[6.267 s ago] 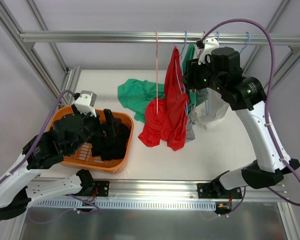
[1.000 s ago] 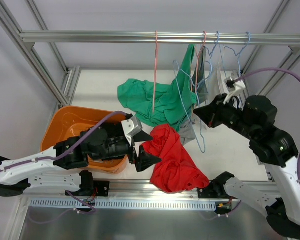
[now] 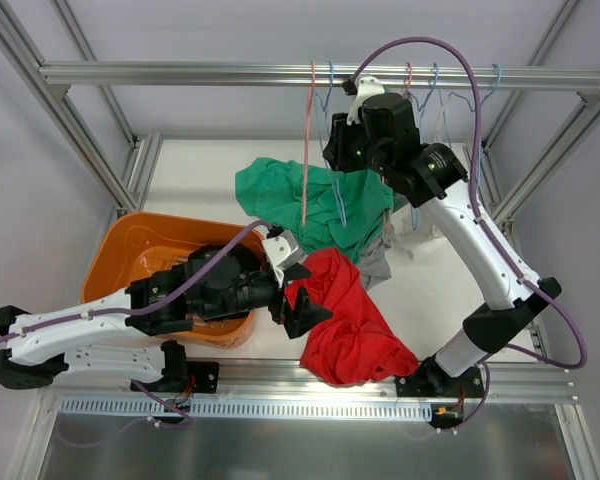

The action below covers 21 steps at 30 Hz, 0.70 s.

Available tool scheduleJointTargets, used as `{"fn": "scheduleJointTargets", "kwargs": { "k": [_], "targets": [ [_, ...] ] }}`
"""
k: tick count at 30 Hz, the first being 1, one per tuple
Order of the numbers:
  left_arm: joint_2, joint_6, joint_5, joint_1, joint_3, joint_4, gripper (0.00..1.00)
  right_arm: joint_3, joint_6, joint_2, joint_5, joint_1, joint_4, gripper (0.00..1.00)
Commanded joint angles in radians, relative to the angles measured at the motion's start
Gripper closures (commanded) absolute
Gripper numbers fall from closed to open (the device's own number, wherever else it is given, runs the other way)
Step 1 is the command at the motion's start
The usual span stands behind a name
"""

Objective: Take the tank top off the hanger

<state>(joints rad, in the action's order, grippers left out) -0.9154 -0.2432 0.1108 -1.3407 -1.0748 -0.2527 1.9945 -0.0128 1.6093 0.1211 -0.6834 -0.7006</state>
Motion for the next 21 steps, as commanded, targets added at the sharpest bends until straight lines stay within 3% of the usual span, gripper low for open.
{"fn": "scheduleJointTargets", "kwargs": {
  "k": [1, 2, 6, 8, 9, 15, 21],
  "targets": [
    [-0.023, -0.008, -0.01, 0.0, 0.002, 0.012, 0.01, -0.032, 0.004, -0.078, -0.02, -0.002, 0.032, 0.7],
    [-0.042, -0.011, -0.002, 0.0, 0.007, 0.01, 0.01, -0.04, 0.002, -0.094, -0.026, -0.001, 0.03, 0.67],
    [-0.111, -0.027, 0.036, 0.0, 0.021, 0.013, 0.01, -0.103, -0.009, -0.248, -0.051, -0.002, 0.03, 0.25],
    [-0.164, -0.039, 0.049, 0.0, 0.027, 0.02, 0.01, -0.153, -0.021, -0.316, -0.054, -0.002, 0.02, 0.16],
    [-0.183, -0.047, 0.068, 0.0, 0.032, 0.023, 0.01, -0.17, -0.035, -0.387, -0.063, -0.002, 0.015, 0.03],
    [-0.376, -0.07, 0.15, 0.002, 0.042, 0.091, 0.01, -0.356, -0.059, -0.69, -0.037, -0.002, -0.03, 0.0],
    [-0.624, -0.116, 0.196, 0.005, -0.023, 0.118, 0.01, -0.416, -0.05, -0.89, -0.159, -0.002, -0.12, 0.0]
  ]
}}
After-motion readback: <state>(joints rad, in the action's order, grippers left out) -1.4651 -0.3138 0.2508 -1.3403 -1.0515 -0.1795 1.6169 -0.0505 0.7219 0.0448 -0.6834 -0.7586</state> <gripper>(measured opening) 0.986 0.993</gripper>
